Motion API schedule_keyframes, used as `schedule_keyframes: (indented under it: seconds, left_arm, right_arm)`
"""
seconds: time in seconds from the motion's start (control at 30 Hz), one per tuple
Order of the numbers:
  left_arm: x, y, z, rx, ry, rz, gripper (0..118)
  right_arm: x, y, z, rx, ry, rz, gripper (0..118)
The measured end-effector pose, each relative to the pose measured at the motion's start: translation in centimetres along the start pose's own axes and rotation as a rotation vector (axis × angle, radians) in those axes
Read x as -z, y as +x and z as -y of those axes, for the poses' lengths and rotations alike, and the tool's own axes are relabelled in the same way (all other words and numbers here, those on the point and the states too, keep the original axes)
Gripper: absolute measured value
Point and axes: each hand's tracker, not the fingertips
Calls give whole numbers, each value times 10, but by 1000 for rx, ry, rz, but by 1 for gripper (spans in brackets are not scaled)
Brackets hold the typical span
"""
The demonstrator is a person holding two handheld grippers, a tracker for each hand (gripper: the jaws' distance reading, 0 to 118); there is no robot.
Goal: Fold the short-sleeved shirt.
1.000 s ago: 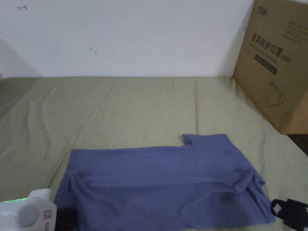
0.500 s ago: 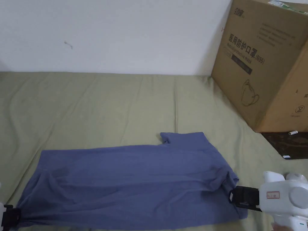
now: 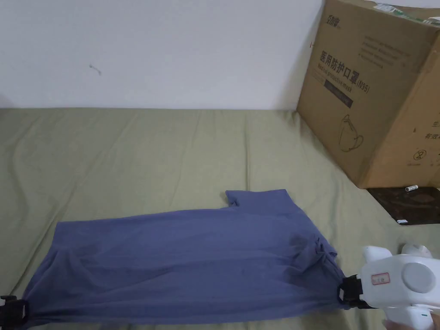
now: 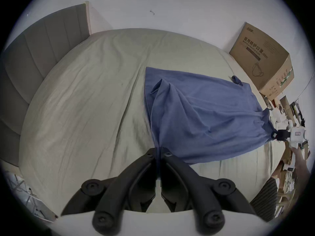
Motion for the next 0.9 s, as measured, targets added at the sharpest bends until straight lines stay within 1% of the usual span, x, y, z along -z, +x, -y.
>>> schedule_keyframes:
  seconds: [0.07,0.17,0.27,0.33,0.4,0.47,0.5,0.53,0.57,0.6,0.63,0.67,0.7,0.73,0.77,0.8,0.83,0.9]
  left_arm:
    - [-12,-2,5,7,6,-6,3]
    - [-28,-14,24,13,-5,-9,3]
    - [-43,-25,54,2,-34,-3,3]
    - [-53,-32,79,-8,-73,5,3]
    - [-56,-37,97,-17,-121,20,3]
    - [-57,-41,110,-30,-118,29,3]
    - [-59,-43,115,-48,-104,46,4]
    - [-62,-44,117,-71,-70,67,9]
    - [-66,-44,118,-81,-49,58,18]
    - [-70,-45,117,-78,-37,23,39]
    - [-74,-47,116,-86,-22,20,64]
    - [-80,-49,114,-101,1,26,90]
    - [-84,-50,113,-117,19,36,112]
    - [-88,-50,111,-123,42,42,117]
    - [-94,-50,107,-119,83,41,116]
    - [-93,-55,104,-120,100,44,116]
    - [-94,-56,100,-115,109,46,116]
    - [-96,-48,87,-102,126,54,116]
  right_arm:
    - [-21,5,12,3,9,-30,3]
    - [-45,9,38,-9,-4,-49,3]
    - [-63,12,70,-16,-42,-78,3]
    - [-74,15,95,-21,-54,-78,3]
    - [-74,17,113,-12,-72,-84,3]
    - [-75,14,125,-3,-78,-86,3]
    - [-73,15,129,10,-77,-86,4]
    - [-74,14,132,31,-68,-82,5]
    - [-82,4,133,45,-59,-71,10]
    - [-85,0,134,41,-53,-55,23]
    - [-89,-4,134,27,-40,-22,38]
    - [-94,-7,134,14,-25,-8,59]
    - [-101,-11,133,6,-8,-14,91]
    - [-106,-16,131,2,-1,-16,108]
    - [-112,-22,129,-3,17,-24,116]
    - [-119,-29,126,-11,61,-42,117]
    - [-122,-28,120,-16,89,-60,117]
    - [-132,-44,108,-39,119,-62,116]
